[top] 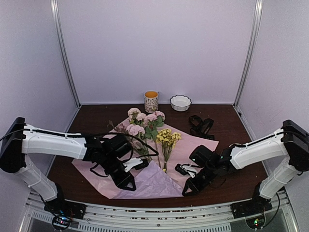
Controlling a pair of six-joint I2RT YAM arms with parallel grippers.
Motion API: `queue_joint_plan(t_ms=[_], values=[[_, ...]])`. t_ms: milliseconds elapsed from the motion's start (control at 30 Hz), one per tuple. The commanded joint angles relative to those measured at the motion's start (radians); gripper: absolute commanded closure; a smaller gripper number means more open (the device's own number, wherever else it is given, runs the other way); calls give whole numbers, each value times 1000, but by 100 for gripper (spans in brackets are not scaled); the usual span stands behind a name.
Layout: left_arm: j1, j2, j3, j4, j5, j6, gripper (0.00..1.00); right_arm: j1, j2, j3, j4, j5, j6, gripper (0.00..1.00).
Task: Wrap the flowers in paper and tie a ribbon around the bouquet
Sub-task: Press the fold line of the 1/4-folded wrapping paper.
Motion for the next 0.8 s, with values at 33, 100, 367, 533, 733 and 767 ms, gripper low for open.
queue_joint_plan(t_ms=[33, 100, 367, 533, 733, 767], values=[[33, 34, -6, 9, 57, -33, 95, -3, 0, 10, -23, 53, 23, 100], [38, 40, -6, 7, 63, -43, 100, -3, -10, 10, -30, 59, 29, 100], [62, 103, 11, -25, -6, -44, 100, 0, -123, 124, -230, 185, 22, 86], [68, 111, 18, -24, -19, -41, 100, 71, -222, 288, -389, 395, -32, 86], [80, 97, -45, 57, 5, -81, 100, 122, -125, 199, 210, 21, 176, 100], [81, 93, -56, 68, 9, -90, 100, 132, -80, 202, 249, 6, 197, 100]])
